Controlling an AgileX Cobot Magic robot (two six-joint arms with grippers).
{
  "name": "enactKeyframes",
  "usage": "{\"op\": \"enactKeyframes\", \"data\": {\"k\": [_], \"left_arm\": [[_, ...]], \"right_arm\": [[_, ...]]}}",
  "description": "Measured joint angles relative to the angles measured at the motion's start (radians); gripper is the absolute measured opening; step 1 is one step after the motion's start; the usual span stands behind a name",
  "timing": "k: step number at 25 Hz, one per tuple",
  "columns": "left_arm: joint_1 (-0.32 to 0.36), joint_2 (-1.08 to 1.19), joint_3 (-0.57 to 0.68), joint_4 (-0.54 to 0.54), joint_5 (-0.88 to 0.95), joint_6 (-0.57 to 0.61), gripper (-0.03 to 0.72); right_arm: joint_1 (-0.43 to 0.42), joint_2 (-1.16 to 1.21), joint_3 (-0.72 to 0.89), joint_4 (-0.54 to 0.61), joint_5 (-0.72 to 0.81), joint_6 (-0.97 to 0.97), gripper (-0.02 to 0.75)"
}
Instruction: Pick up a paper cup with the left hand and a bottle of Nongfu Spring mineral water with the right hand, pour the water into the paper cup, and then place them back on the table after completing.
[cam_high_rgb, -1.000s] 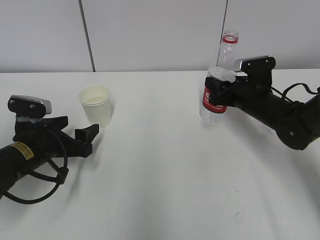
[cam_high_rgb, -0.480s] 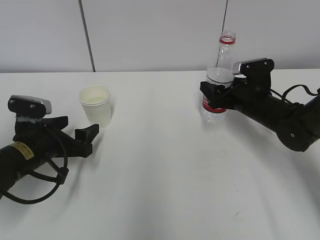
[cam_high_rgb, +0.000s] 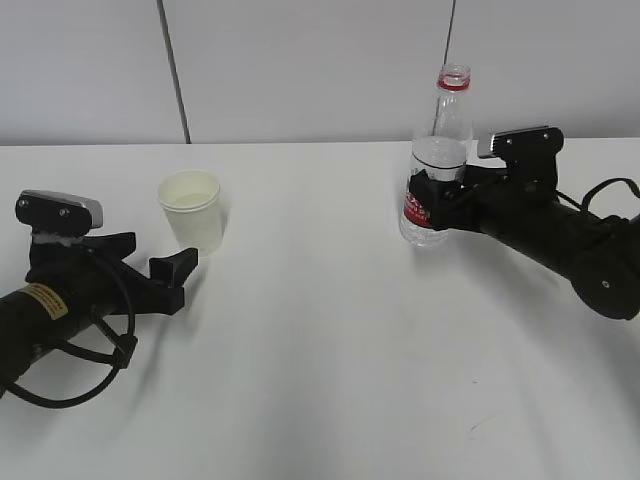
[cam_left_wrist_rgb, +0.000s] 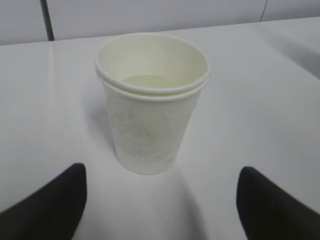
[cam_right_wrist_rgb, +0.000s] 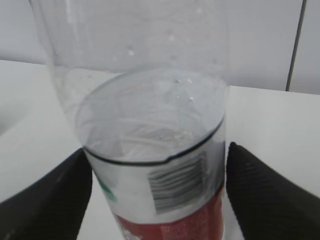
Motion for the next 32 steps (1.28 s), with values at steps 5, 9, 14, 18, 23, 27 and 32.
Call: {"op": "enactKeyframes", "data": {"k": [5, 9, 14, 18, 23, 27, 32], "left_arm": [[0.000, 0.000, 0.000, 0.000, 0.000, 0.000, 0.562], [0.000, 0.000, 0.001, 0.006, 0.000, 0.000, 0.562], [0.000, -0.035, 0.032, 0.023, 0.000, 0.000, 0.562], [0.000, -0.108, 0.051, 0.025, 0.003, 0.000, 0.562], [0.000, -0.212, 0.053, 0.026, 0.124, 0.000, 0.562], [0.000, -0.301, 0.058, 0.025, 0.272, 0.000, 0.562], [0.000, -0.432, 0.059, -0.007, 0.501, -0.007, 0.562]], "right_arm": [[0.000, -0.044, 0.054, 0.026, 0.004, -0.001, 0.621], [0.000, -0.092, 0.106, 0.031, 0.012, -0.006, 0.621], [0.000, -0.176, 0.174, 0.038, 0.083, -0.010, 0.620], [0.000, -0.268, 0.213, 0.038, 0.197, -0.012, 0.617], [0.000, -0.390, 0.250, 0.034, 0.371, -0.012, 0.605], [0.000, -0.502, 0.254, 0.030, 0.548, 0.015, 0.595], [0.000, -0.648, 0.256, 0.023, 0.768, 0.102, 0.592]]}}
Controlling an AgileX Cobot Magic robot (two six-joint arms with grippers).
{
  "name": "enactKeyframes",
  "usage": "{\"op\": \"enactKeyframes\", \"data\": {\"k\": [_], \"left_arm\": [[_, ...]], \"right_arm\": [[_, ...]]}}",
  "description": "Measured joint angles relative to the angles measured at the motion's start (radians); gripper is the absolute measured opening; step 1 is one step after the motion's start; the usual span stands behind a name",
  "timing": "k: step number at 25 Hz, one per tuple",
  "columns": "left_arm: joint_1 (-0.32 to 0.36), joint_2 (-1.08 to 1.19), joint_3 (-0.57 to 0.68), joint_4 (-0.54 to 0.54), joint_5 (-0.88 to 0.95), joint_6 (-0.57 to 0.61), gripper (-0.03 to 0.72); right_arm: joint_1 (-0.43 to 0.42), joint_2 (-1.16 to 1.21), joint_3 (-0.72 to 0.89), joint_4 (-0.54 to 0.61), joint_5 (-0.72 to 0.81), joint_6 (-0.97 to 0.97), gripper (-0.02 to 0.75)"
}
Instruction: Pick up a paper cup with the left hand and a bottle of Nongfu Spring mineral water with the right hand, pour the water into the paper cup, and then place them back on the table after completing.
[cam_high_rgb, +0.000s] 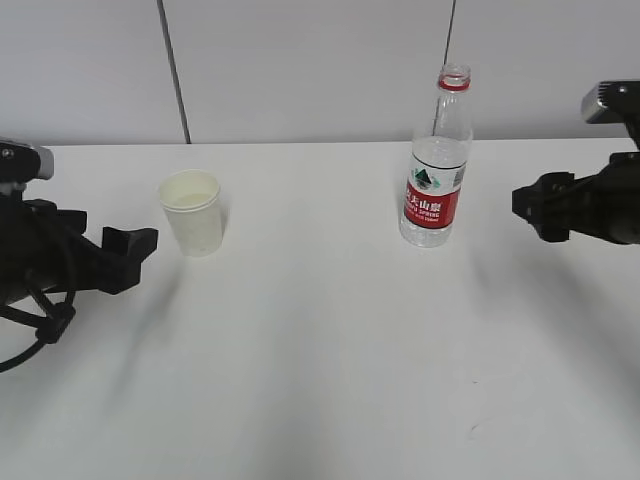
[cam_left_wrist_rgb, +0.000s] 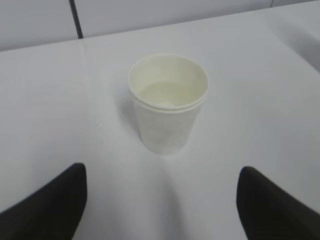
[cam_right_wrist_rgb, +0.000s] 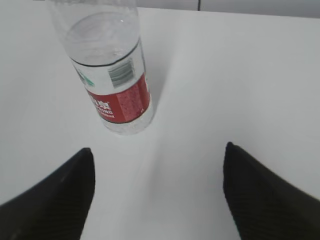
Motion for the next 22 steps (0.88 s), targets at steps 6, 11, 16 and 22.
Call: {"op": "enactKeyframes", "data": {"k": [6, 11, 16, 22], "left_arm": [[0.000, -0.155, 0.002, -0.011, 0.345, -0.086, 0.562], [0.000, -0.273, -0.054, -0.075, 0.759, -0.122, 0.562], [0.000, -0.350, -0.200, -0.154, 1.206, -0.122, 0.527], [0.000, -0.359, -0.392, -0.188, 1.704, -0.122, 0.505]], "right_arm": [[0.000, -0.159, 0.004, 0.015, 0.330, 0.077, 0.590], [0.000, -0.250, -0.018, 0.116, 0.607, 0.083, 0.589], [0.000, -0.278, -0.130, 0.253, 0.956, 0.028, 0.589], [0.000, -0.278, -0.267, 0.412, 1.322, -0.124, 0.589]]}}
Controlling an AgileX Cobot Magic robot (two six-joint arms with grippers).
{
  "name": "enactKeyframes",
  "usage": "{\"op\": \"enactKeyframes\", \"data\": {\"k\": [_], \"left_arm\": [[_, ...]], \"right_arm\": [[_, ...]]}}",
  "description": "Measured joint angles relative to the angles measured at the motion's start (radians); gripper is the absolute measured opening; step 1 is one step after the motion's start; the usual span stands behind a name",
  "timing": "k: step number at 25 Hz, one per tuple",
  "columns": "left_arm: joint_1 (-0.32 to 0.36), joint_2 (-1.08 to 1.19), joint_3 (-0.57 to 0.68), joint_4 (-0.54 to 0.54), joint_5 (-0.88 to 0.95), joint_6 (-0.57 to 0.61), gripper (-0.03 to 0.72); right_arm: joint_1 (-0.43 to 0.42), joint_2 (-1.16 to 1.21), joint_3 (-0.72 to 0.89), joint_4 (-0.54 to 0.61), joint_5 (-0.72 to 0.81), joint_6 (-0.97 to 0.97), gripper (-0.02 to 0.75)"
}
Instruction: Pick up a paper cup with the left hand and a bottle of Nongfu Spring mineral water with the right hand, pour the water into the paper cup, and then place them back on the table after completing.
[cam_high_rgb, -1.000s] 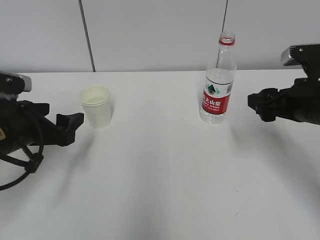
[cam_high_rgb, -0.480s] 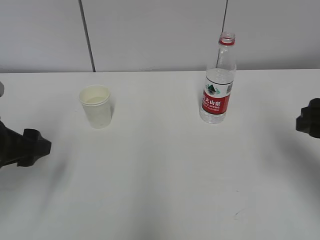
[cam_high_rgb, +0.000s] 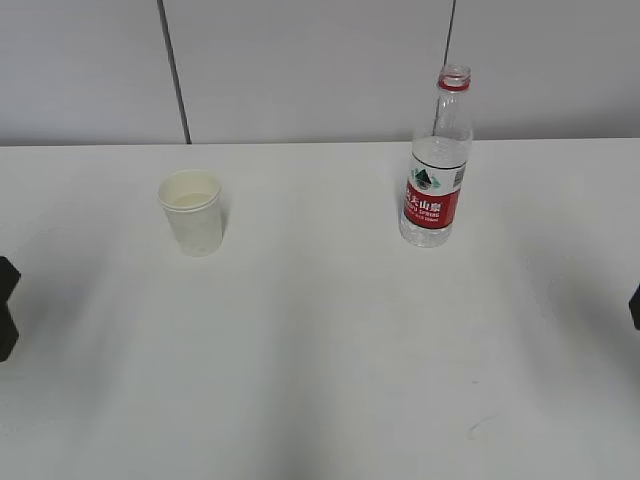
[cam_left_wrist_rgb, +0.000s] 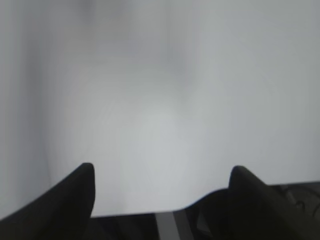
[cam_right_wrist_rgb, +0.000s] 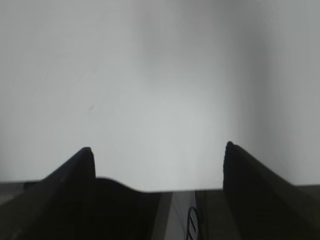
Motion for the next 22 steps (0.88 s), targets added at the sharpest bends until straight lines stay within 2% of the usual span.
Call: {"op": "enactKeyframes", "data": {"k": [3, 8, 16, 22], "left_arm": [[0.000, -0.001, -0.082, 0.020, 0.129, -0.001, 0.502], [0.000, -0.015, -0.164, 0.071, 0.153, -0.001, 0.501], [0.000, -0.096, -0.167, 0.066, 0.163, -0.001, 0.500], [0.000, -0.332, -0.139, 0.053, 0.175, 0.007, 0.500]], "right_arm": [[0.000, -0.002, -0.047, 0.003, 0.065, -0.030, 0.589], [0.000, -0.031, -0.059, 0.005, 0.077, -0.036, 0.589], [0.000, -0.102, -0.059, 0.003, 0.084, -0.062, 0.589], [0.000, -0.291, -0.059, 0.034, 0.095, -0.102, 0.589]]}}
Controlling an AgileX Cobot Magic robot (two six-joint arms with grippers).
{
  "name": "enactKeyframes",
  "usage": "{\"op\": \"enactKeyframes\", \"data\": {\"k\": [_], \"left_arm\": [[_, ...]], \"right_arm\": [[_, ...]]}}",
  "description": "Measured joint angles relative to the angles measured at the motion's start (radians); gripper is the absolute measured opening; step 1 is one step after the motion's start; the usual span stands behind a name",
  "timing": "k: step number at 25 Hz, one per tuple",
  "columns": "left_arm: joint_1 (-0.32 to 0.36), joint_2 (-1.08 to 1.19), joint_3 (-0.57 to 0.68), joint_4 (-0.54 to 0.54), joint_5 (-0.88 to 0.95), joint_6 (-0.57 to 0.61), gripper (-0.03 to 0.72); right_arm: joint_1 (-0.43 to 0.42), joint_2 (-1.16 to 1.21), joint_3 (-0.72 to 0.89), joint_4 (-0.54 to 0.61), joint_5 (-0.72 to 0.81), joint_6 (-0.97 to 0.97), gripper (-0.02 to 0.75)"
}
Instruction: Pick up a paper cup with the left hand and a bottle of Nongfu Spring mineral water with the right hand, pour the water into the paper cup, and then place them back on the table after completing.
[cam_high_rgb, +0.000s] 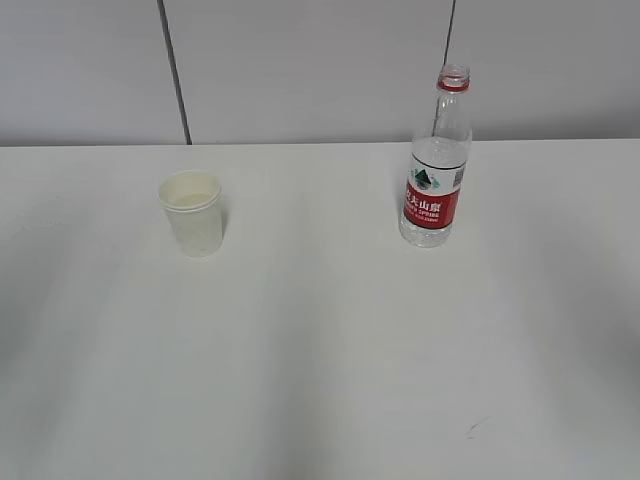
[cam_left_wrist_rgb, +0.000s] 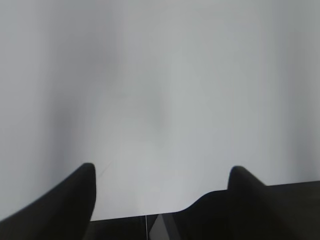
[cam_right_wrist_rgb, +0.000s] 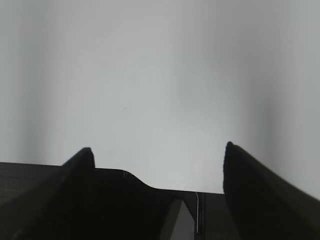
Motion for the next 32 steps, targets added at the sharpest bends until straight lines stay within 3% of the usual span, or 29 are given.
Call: {"op": "enactKeyframes", "data": {"k": [5, 12, 21, 32], "left_arm": [[0.000, -0.203, 0.085, -0.002, 0.013, 0.031, 0.500], [0.000, -0.471, 0.186, 0.039, 0.024, 0.047, 0.499], [0.000, -0.723, 0.323, 0.014, -0.017, 0.049, 0.499], [0.000, -0.915, 0.471, 0.004, -0.125, 0.066, 0.499]], "right_arm": [[0.000, -0.175, 0.029, -0.002, 0.005, -0.013, 0.588], [0.000, -0.409, 0.187, -0.011, 0.018, -0.081, 0.588], [0.000, -0.684, 0.353, -0.015, 0.012, -0.190, 0.588], [0.000, -0.790, 0.484, -0.017, -0.109, -0.200, 0.587]]}}
